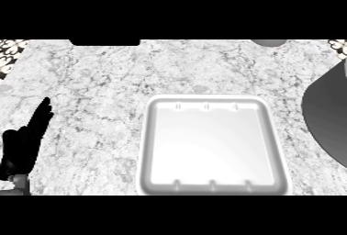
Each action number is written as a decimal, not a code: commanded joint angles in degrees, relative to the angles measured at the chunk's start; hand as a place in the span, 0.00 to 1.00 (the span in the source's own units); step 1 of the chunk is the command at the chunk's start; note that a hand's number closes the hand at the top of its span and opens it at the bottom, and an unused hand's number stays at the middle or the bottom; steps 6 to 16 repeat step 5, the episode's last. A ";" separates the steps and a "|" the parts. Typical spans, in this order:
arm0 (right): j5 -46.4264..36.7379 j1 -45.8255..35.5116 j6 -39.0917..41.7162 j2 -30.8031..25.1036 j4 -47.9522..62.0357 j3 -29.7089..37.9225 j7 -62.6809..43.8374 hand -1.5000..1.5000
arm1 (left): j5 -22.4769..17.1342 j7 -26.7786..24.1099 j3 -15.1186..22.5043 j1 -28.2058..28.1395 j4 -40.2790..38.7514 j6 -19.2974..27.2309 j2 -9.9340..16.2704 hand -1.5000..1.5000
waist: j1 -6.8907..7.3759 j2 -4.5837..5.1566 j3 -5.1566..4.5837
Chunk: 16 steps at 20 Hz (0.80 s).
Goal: Pick the lemon from the tray and place it in the pot
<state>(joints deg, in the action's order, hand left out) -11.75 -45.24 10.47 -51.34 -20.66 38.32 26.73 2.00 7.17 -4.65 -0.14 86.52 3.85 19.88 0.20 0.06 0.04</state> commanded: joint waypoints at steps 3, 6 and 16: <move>6.27 11.23 7.46 -1.63 -2.99 3.82 2.81 0.00 | 1.31 -5.12 -0.62 -3.71 -1.73 0.54 -1.52 0.50 | -0.86 -0.30 -0.08; 8.40 14.49 11.42 -4.75 -3.38 5.49 3.84 0.00 | 1.17 -1.02 -0.83 -3.37 2.22 0.46 -0.91 0.50 | -0.77 -0.32 -0.05; 8.40 14.49 11.42 -4.75 -3.38 5.49 3.84 0.00 | 1.17 -1.02 -0.83 -3.37 2.22 0.46 -0.91 0.50 | -0.77 -0.32 -0.05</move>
